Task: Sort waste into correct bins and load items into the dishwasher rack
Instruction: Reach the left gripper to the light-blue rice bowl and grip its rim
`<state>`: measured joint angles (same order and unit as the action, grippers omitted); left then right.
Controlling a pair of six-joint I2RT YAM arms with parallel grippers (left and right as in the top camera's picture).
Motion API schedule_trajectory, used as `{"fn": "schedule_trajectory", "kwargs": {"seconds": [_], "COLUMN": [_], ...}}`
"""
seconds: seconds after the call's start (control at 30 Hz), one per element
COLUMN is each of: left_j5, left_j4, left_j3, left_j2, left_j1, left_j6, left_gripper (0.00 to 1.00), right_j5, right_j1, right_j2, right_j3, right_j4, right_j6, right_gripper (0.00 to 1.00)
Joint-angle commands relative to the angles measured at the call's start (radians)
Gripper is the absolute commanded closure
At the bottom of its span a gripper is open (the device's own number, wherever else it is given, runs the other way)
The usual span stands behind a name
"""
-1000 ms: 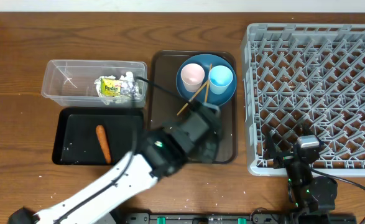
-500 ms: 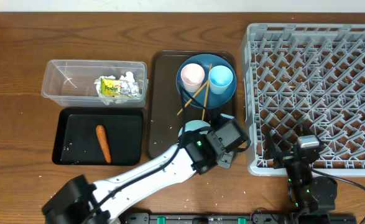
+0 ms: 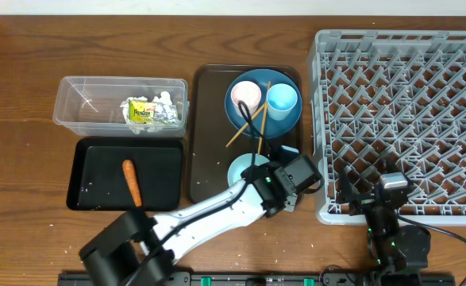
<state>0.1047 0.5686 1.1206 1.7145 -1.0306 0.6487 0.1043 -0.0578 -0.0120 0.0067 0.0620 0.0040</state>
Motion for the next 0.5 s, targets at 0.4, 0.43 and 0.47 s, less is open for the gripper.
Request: {"fn": "schedule_trajectory", "kwargs": {"seconds": [0.4, 0.43, 0.47], "left_j5": [0.038, 0.045, 0.053], "left_j4": [-0.018, -0.017, -0.018], "left_j3": [-0.004, -0.004, -0.004], "left_j2": [0.087, 0.087, 0.087], "left_j1": [0.0, 0.0, 0.0], "left_j6": [0.003, 0.003, 0.003], "left_gripper": [0.57, 0.57, 0.59], "right_j5": [0.008, 0.008, 0.008], "right_j1": [-0.002, -0.002, -0.002], "right_j2": [0.005, 0.005, 0.005], "right_j3": [-0.001, -0.001, -0.002], "right_j4": [0.002, 0.002, 0.002], "right_j6": [0.006, 0.006, 0.006], "right_gripper": [0.01, 0.01, 0.01]}}
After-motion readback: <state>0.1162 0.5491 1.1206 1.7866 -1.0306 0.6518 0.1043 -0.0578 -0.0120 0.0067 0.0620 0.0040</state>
